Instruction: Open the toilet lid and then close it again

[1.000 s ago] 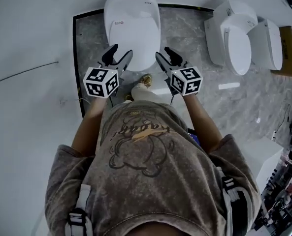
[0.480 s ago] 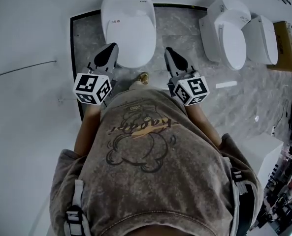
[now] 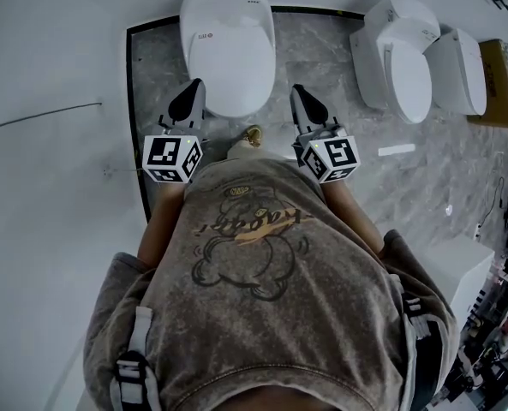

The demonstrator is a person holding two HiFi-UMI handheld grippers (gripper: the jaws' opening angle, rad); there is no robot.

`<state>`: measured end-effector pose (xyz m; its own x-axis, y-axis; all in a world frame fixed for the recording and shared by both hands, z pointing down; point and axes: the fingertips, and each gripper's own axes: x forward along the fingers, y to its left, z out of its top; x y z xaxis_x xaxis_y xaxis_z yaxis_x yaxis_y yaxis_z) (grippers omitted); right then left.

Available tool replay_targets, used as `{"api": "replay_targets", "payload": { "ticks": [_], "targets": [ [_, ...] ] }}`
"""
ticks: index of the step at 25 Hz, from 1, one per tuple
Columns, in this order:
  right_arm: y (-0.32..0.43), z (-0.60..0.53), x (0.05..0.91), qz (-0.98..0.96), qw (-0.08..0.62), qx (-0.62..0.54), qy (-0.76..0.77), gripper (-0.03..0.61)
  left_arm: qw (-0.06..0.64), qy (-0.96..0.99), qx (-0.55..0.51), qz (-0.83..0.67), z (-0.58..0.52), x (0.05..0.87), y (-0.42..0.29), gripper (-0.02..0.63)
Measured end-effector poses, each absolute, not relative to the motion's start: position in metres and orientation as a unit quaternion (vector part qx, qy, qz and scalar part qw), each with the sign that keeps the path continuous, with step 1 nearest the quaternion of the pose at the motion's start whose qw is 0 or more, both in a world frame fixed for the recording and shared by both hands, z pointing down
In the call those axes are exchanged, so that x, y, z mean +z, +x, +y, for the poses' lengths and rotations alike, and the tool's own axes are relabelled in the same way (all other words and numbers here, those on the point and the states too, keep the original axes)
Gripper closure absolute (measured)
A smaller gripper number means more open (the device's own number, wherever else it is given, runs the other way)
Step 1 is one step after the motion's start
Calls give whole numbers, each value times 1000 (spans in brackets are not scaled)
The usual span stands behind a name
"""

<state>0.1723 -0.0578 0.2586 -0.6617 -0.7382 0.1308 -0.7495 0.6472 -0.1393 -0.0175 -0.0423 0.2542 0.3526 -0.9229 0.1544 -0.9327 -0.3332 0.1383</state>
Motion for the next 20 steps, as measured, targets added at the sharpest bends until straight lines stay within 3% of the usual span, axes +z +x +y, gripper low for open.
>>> {"api": "replay_targets", "payload": {
  "ticks": [20],
  "targets": [
    [171,-62,262,-904,23,110,412,552,119,809,36,-575,-44,260,-16,604]
  ]
}}
